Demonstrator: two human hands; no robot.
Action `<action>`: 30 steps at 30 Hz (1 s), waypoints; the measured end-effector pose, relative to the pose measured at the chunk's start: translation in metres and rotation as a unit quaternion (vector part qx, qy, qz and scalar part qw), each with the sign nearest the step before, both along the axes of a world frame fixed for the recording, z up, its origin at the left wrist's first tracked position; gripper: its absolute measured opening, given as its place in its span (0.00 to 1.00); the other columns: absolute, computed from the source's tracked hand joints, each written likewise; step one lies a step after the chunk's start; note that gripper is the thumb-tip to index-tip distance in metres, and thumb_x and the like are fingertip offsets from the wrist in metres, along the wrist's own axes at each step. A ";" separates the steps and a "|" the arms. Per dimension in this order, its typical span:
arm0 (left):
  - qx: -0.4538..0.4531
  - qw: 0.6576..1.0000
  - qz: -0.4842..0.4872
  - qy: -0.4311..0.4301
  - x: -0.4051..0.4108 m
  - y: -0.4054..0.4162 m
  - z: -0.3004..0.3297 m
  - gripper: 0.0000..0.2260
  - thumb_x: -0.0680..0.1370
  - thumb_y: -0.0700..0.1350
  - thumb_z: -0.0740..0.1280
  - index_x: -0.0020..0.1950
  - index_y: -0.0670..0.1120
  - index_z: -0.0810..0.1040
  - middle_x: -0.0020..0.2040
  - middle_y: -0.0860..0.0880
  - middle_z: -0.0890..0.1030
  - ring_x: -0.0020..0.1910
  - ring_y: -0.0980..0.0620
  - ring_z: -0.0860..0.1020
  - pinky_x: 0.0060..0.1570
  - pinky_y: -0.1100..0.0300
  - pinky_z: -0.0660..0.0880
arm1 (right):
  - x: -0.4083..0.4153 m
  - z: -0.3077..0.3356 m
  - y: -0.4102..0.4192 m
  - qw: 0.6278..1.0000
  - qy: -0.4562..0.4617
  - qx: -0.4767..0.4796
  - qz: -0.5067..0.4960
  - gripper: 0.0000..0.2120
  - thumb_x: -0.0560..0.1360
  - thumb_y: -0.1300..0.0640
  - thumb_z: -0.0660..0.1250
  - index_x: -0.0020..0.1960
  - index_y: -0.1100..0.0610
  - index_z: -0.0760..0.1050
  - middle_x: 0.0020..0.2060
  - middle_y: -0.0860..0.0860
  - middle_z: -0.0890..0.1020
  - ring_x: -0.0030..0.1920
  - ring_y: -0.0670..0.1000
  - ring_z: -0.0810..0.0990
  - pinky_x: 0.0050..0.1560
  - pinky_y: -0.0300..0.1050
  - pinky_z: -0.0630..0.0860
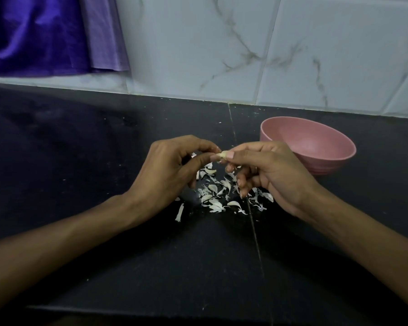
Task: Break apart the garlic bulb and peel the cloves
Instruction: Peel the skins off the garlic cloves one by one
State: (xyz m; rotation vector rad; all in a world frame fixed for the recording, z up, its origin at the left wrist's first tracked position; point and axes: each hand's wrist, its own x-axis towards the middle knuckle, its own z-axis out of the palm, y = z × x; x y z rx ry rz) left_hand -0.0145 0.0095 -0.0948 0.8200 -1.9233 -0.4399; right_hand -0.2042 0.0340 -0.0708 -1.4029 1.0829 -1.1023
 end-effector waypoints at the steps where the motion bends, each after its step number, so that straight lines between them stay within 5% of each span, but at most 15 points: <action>1: 0.000 1.000 0.000 0.003 0.000 0.000 0.000 0.04 0.76 0.46 0.70 0.49 0.49 0.83 0.35 0.61 0.80 0.23 0.55 0.77 0.27 0.69 0.70 | 0.000 0.000 0.000 1.000 -0.003 0.000 0.000 0.06 0.74 0.61 0.70 0.46 0.64 0.83 0.33 0.53 0.81 0.26 0.48 0.74 0.24 0.40 0.76; 13: -0.025 0.999 0.031 -0.023 0.001 0.003 0.002 0.07 0.74 0.50 0.71 0.45 0.48 0.84 0.33 0.67 0.79 0.25 0.57 0.77 0.29 0.72 0.69 | 0.003 -0.006 -0.001 0.991 -0.112 0.066 0.017 0.13 0.70 0.60 0.71 0.52 0.65 0.80 0.43 0.58 0.85 0.34 0.49 0.83 0.31 0.38 0.79; 24: -0.072 0.994 0.023 -0.074 0.001 0.001 0.001 0.07 0.77 0.47 0.69 0.51 0.48 0.84 0.33 0.65 0.76 0.30 0.62 0.76 0.33 0.74 0.68 | 0.002 -0.003 -0.003 0.980 -0.167 0.106 0.007 0.16 0.69 0.59 0.71 0.54 0.67 0.80 0.48 0.63 0.82 0.35 0.48 0.83 0.34 0.38 0.80; 30: -0.093 0.992 0.012 -0.087 0.001 0.001 0.002 0.08 0.77 0.46 0.68 0.52 0.48 0.85 0.41 0.64 0.79 0.31 0.67 0.75 0.33 0.70 0.70 | 0.002 -0.001 -0.002 0.979 -0.167 0.121 0.000 0.12 0.68 0.60 0.72 0.49 0.66 0.81 0.45 0.62 0.84 0.35 0.48 0.84 0.34 0.37 0.81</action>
